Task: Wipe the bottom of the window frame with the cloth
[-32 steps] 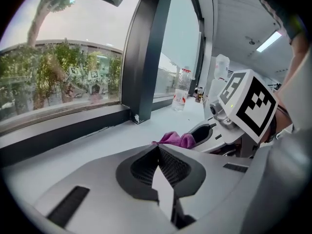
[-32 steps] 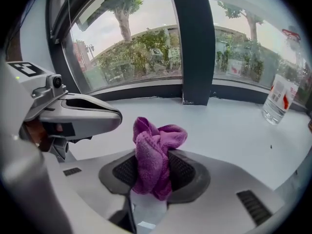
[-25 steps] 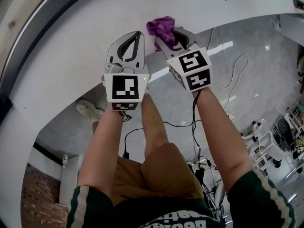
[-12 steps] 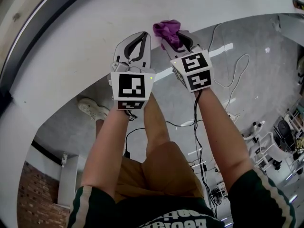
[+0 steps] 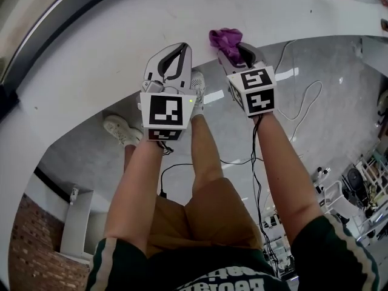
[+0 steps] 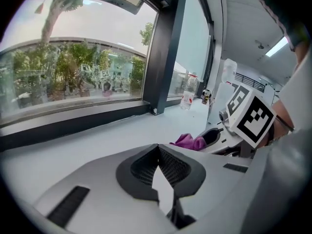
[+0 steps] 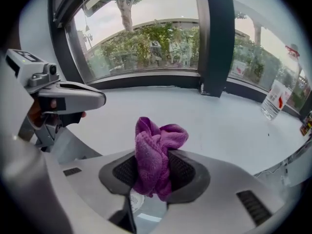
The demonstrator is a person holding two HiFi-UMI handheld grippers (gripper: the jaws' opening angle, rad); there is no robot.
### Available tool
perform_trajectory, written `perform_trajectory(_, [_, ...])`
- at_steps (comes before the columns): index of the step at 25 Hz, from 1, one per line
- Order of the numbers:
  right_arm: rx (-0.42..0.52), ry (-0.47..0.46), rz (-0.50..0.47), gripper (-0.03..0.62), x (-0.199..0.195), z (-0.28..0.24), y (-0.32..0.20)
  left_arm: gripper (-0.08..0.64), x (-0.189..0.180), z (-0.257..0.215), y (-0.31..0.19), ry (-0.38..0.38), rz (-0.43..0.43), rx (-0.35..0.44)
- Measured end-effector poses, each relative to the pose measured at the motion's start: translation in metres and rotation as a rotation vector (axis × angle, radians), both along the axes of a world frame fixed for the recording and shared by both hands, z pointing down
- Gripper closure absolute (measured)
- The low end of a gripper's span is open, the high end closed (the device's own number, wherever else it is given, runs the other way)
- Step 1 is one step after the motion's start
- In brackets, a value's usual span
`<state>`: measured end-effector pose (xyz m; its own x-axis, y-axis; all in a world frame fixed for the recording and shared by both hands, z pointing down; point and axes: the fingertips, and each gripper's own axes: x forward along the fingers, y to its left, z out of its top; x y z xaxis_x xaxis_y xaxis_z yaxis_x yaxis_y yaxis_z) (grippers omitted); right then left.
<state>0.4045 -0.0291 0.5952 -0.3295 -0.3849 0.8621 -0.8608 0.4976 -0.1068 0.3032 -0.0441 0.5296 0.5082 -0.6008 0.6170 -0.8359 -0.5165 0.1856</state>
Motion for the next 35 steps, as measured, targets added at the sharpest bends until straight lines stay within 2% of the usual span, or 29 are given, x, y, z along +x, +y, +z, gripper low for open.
perform_trajectory(8, [-0.033, -0.028, -0.068, 0.433, -0.066, 0.0, 0.017, 0.551, -0.041, -0.006, 0.006, -0.02, -0.028, 0.015])
perform_trajectory(12, [-0.032, -0.031, -0.091, 0.433, -0.091, -0.002, 0.022, 0.551, -0.068, -0.011, 0.013, -0.048, -0.043, 0.041])
perform_trajectory(18, [-0.036, -0.034, -0.11, 0.433, -0.129, -0.003, 0.033, 0.551, -0.115, -0.013, 0.025, -0.069, -0.094, 0.026])
perform_trajectory(23, [-0.04, -0.039, -0.137, 0.433, -0.163, -0.002, 0.041, 0.551, -0.149, -0.012, 0.033, -0.086, -0.125, 0.048])
perform_trajectory(35, [-0.053, -0.068, -0.218, 0.433, -0.231, 0.0, 0.059, 0.551, -0.203, -0.009, 0.047, -0.097, -0.169, 0.051])
